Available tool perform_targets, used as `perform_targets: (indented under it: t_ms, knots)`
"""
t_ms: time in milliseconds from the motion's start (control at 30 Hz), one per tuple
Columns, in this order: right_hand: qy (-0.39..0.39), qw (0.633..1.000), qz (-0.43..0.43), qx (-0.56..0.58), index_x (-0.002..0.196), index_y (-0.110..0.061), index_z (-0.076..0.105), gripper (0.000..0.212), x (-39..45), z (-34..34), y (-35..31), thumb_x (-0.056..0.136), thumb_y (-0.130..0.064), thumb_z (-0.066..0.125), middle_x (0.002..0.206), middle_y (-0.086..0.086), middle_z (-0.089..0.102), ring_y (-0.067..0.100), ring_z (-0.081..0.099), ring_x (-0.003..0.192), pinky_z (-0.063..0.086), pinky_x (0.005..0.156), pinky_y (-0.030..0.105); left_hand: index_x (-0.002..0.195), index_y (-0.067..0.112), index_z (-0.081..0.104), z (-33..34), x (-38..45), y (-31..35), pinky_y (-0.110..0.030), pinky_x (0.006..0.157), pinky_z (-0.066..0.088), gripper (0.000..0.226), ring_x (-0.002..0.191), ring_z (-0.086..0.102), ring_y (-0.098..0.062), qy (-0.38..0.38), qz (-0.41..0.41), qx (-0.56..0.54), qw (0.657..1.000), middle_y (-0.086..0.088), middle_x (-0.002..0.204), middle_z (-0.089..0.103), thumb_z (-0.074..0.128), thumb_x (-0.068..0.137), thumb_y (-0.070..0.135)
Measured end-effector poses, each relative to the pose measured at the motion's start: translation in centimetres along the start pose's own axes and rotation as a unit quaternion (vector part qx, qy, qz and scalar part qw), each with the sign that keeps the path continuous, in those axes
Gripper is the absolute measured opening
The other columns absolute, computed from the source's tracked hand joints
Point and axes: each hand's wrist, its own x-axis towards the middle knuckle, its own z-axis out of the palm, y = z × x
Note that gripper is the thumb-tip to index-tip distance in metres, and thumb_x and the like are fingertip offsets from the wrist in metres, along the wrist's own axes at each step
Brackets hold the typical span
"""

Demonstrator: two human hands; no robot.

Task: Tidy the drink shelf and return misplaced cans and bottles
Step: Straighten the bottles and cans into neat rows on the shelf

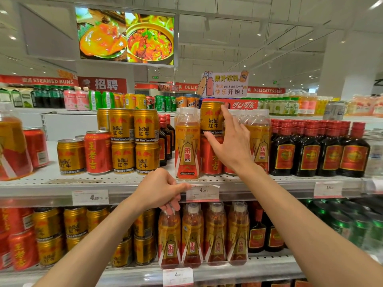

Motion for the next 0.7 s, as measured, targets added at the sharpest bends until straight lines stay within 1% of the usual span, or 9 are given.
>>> perform_targets:
  t_ms: [100, 167, 233, 300, 367, 467, 567, 633, 700]
  knots:
    - [-0.011, 1.000, -0.006, 0.001, 0.159, -0.024, 0.018, 0.083, -0.4, -0.7, 0.4, 0.093, -0.054, 0.059, 0.148, 0.001, 0.049, 0.018, 0.045, 0.136, 0.025, 0.120, 0.045, 0.072, -0.003, 0.073, 0.0, -0.1, -0.1, -0.020, 0.044, 0.052, 0.050, 0.054, 0.075, -0.024, 0.003, 0.004, 0.003, 1.000, -0.009, 0.060, 0.076, 0.071, 0.092, 0.044]
    - [0.028, 0.999, -0.014, 0.003, 0.153, -0.018, 0.033, 0.074, -1.5, -1.3, 0.6, 0.092, -0.047, 0.063, 0.142, 0.003, 0.052, 0.019, 0.046, 0.131, 0.031, 0.114, 0.040, 0.071, -0.002, 0.073, 0.0, -0.1, -0.1, -0.019, 0.043, 0.051, 0.050, 0.054, 0.075, -0.024, 0.005, 0.005, 0.006, 1.000, -0.008, 0.060, 0.076, 0.071, 0.092, 0.044]
    - [0.069, 0.997, -0.025, 0.007, 0.142, -0.012, 0.047, 0.061, -3.0, -1.6, 0.8, 0.091, -0.040, 0.067, 0.128, 0.005, 0.057, 0.020, 0.053, 0.115, 0.044, 0.104, 0.039, 0.070, 0.000, 0.072, 0.0, 0.0, -0.1, -0.019, 0.042, 0.050, 0.049, 0.055, 0.075, -0.024, 0.006, 0.004, 0.006, 1.000, -0.008, 0.060, 0.076, 0.071, 0.092, 0.044]
    - [0.046, 0.999, -0.012, 0.013, 0.137, -0.011, 0.051, 0.056, -4.8, -1.3, 1.0, 0.091, -0.037, 0.069, 0.119, 0.005, 0.059, 0.019, 0.058, 0.104, 0.053, 0.094, 0.042, 0.070, 0.000, 0.073, 0.0, 0.0, 0.0, -0.018, 0.042, 0.050, 0.049, 0.055, 0.075, -0.024, 0.006, 0.003, 0.007, 1.000, -0.008, 0.060, 0.076, 0.071, 0.092, 0.044]
    - [-0.017, 0.999, 0.027, 0.010, 0.141, -0.014, 0.049, 0.058, -6.5, -0.8, 1.2, 0.092, -0.040, 0.067, 0.117, 0.002, 0.057, 0.013, 0.058, 0.097, 0.056, 0.090, 0.044, 0.071, -0.001, 0.073, 0.1, 0.0, 0.0, -0.018, 0.042, 0.050, 0.049, 0.054, 0.075, -0.023, 0.007, 0.001, 0.008, 1.000, -0.008, 0.060, 0.076, 0.071, 0.092, 0.043]
    - [-0.044, 0.998, 0.046, -0.017, 0.148, -0.014, 0.044, 0.065, -7.6, 0.1, 1.2, 0.094, -0.043, 0.064, 0.111, -0.001, 0.055, 0.006, 0.049, 0.090, 0.057, 0.087, 0.044, 0.072, -0.002, 0.073, 0.1, 0.0, 0.0, -0.019, 0.042, 0.050, 0.050, 0.054, 0.075, -0.024, 0.011, 0.002, 0.008, 1.000, -0.008, 0.059, 0.076, 0.071, 0.092, 0.044]
    - [-0.046, 0.997, 0.058, -0.021, 0.151, -0.012, 0.040, 0.069, -7.5, 0.5, 0.6, 0.095, -0.043, 0.063, 0.105, -0.002, 0.052, 0.007, 0.049, 0.085, 0.050, 0.073, 0.026, 0.071, -0.002, 0.073, 0.1, 0.0, 0.0, -0.019, 0.043, 0.051, 0.051, 0.054, 0.075, -0.024, 0.012, 0.005, 0.009, 1.000, -0.008, 0.059, 0.075, 0.071, 0.092, 0.044]
    - [-0.039, 0.997, 0.069, -0.014, 0.151, -0.012, 0.041, 0.068, -7.6, 0.8, 0.2, 0.094, -0.042, 0.065, 0.100, -0.006, 0.049, 0.007, 0.049, 0.080, 0.042, 0.068, 0.021, 0.069, -0.001, 0.073, 0.2, -0.1, -0.1, -0.019, 0.043, 0.050, 0.051, 0.054, 0.075, -0.023, 0.015, 0.008, 0.012, 1.000, -0.007, 0.059, 0.075, 0.071, 0.092, 0.044]
    - [-0.031, 0.997, 0.071, -0.002, 0.150, -0.012, 0.042, 0.068, -7.8, 1.2, 0.2, 0.093, -0.040, 0.067, 0.097, -0.007, 0.049, 0.006, 0.049, 0.076, 0.041, 0.066, 0.020, 0.068, 0.001, 0.073, 0.2, -0.1, -0.3, -0.019, 0.044, 0.050, 0.050, 0.053, 0.075, -0.023, 0.018, 0.010, 0.014, 1.000, -0.006, 0.058, 0.075, 0.071, 0.092, 0.045]
